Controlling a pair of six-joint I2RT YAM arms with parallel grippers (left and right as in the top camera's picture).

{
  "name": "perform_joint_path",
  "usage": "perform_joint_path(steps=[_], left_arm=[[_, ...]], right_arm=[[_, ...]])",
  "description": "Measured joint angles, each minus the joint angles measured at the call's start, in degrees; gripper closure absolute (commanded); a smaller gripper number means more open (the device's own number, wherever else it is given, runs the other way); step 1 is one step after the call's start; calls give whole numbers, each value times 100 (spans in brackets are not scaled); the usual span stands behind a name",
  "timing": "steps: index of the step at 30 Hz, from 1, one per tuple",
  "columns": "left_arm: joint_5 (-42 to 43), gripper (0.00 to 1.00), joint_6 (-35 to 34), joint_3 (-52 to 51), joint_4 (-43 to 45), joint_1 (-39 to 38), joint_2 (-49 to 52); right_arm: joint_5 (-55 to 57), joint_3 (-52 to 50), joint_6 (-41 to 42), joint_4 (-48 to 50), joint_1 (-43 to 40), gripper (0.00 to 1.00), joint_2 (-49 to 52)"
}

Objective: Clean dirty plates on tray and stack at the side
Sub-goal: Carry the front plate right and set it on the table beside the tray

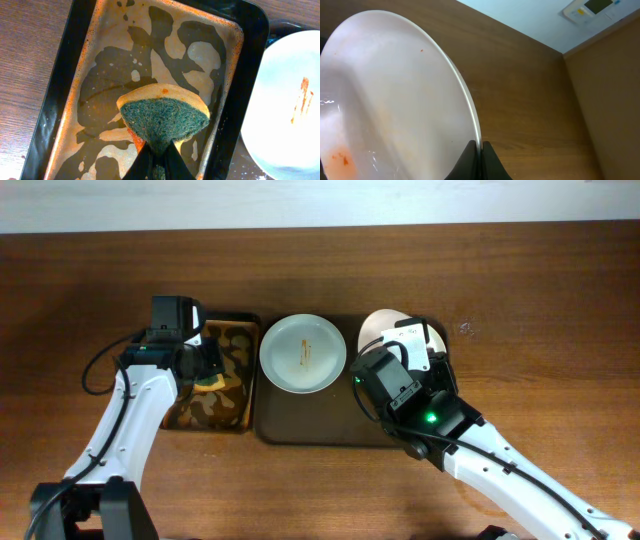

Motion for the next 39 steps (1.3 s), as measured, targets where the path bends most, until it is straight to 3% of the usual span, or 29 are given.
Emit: perform_joint_path(steps=[4, 6, 10, 16, 22, 26, 29, 33, 36, 39], left_arm=[[0, 100, 0, 0, 4, 0, 0], [0, 100, 0, 0, 9, 0, 0], [0, 100, 0, 0, 13, 0, 0], [68, 100, 0, 0, 13, 0, 0], [107, 100, 0, 0, 15, 0, 0], [107, 100, 0, 0, 20, 0, 0], [107, 100, 0, 0, 24, 0, 0], [109, 100, 0, 0, 31, 0, 0], [107, 100, 0, 0, 33, 0, 0], [111, 100, 0, 0, 35, 0, 0]], right_arm=[[-1051, 0, 376, 17, -267, 96, 0], [-1370, 0, 166, 129, -400, 96, 2], [-1054, 0, -452, 275, -310, 96, 2], [-852, 0, 52, 225, -544, 96, 2], [-52, 0, -1051, 415, -129, 96, 2], [533, 0, -1025, 439, 153, 96, 2], [424, 0, -691, 450, -358, 96, 2], [-835, 9, 37, 68, -1384, 96, 2], [-2133, 9, 737, -50, -2946, 96, 7], [-2970, 9, 953, -59, -3980, 96, 7]])
